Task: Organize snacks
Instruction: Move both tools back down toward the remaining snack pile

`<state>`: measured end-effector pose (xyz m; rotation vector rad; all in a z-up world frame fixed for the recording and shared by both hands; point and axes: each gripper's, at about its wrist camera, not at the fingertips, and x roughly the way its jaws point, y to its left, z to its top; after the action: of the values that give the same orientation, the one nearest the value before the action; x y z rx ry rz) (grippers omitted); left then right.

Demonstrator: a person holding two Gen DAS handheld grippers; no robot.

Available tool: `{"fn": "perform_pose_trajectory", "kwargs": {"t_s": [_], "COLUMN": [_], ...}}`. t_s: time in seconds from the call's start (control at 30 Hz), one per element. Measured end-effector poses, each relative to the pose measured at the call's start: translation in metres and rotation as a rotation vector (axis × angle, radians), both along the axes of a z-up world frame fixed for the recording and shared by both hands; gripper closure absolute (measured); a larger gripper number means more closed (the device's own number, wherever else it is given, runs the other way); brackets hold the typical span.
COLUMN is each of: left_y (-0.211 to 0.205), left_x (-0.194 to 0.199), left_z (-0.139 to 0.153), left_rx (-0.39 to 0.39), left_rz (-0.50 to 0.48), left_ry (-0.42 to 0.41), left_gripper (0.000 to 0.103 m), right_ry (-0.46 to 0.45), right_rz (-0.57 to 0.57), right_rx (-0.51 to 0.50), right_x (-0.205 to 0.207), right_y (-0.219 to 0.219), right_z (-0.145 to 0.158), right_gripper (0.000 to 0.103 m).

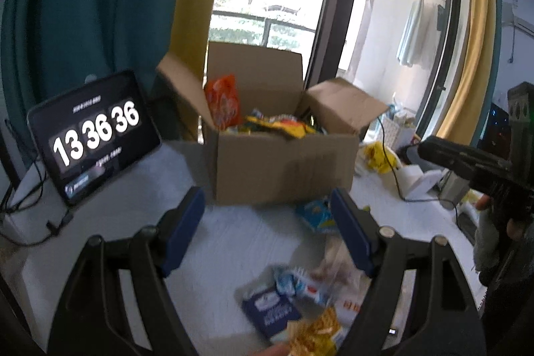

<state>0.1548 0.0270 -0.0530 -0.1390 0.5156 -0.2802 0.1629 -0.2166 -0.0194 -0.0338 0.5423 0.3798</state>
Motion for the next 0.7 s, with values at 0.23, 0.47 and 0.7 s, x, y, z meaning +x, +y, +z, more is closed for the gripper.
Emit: {"fn": "perform_pose_trajectory", "kwargs": {"t_s": [0.23, 0.47, 0.7], "left_y": [0.005, 0.020, 0.033], "left_x": [-0.018, -0.039, -0.060], "left_z": [-0.032, -0.071, -0.103], "left_rx": [0.000, -0.037, -0.091], "left_rz": [0.005, 0.049, 0.083], "left_ry": [0.080, 0.189, 0.281], "left_gripper": [0.024, 0.024, 0.024], "right_ry": [0.036, 0.116, 0.204], "right_rz": [0.003, 0.013, 0.029], "right_rx": [0.013, 0.012, -0.022], "right_x": [-0.019, -0.034, -0.053], "right_y": [-0.006, -0.006, 0.001], "right_z": [-0.017, -0.049, -0.087], "right_gripper": [0.046, 0.042, 0.039]}}
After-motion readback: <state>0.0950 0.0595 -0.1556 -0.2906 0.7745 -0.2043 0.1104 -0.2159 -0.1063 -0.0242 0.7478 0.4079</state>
